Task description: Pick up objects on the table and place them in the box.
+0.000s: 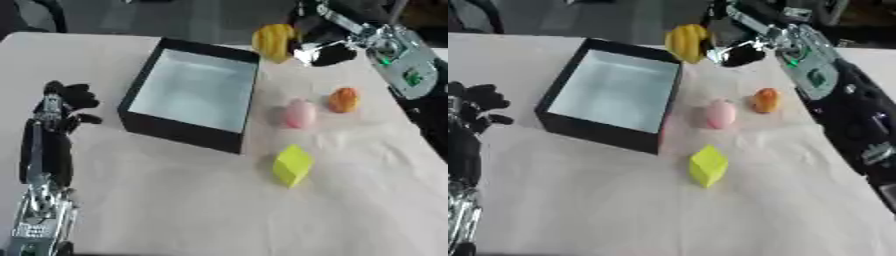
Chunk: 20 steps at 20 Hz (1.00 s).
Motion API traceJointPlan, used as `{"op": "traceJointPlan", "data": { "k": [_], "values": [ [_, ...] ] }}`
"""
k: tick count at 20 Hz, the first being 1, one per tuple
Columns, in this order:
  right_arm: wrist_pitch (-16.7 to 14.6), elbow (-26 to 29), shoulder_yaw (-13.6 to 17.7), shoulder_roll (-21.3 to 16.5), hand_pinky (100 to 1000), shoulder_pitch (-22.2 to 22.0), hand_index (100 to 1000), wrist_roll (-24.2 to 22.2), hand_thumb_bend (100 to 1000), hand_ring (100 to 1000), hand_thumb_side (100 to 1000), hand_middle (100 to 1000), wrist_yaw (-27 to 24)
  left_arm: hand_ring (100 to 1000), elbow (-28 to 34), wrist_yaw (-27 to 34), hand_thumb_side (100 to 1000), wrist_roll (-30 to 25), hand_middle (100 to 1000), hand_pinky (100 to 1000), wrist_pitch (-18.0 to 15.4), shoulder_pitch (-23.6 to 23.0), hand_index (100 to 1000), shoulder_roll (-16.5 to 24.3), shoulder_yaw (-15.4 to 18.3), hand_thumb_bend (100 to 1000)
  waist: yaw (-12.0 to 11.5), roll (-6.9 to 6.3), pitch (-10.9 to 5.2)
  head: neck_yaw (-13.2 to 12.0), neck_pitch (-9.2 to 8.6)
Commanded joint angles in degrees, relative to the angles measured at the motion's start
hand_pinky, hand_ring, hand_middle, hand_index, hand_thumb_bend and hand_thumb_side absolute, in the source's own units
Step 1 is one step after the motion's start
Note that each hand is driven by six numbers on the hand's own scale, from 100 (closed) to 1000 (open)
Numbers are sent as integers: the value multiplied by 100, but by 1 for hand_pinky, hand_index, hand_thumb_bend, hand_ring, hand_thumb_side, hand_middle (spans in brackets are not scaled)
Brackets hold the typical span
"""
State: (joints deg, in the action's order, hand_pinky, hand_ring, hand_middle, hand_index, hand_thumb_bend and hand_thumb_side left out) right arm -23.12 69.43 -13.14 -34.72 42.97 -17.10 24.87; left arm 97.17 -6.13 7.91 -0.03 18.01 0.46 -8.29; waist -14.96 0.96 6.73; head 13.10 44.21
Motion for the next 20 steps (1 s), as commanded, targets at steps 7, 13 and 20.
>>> {"op": "traceJointPlan", "data": {
  "k": [7,13,20],
  "values": [
    [-1098,-49,-150,111,827,196,744,-1040,100,890,200,717,-95,448,128,-102,949,110,394,409,17,108,664,-63,91,100,-79,-63,53,173,-9],
    [-1196,103,3,93,817,228,879,-1401,100,873,413,699,-564,421,124,-91,948,175,367,373,16,111,652,-77,119,100,-102,-53,53,178,-9],
    [-798,237,38,58,778,232,884,172,100,831,690,661,-483,419,125,-63,946,194,362,376,-3,114,648,-82,123,100,-121,-44,55,193,-9]
  ]
}}
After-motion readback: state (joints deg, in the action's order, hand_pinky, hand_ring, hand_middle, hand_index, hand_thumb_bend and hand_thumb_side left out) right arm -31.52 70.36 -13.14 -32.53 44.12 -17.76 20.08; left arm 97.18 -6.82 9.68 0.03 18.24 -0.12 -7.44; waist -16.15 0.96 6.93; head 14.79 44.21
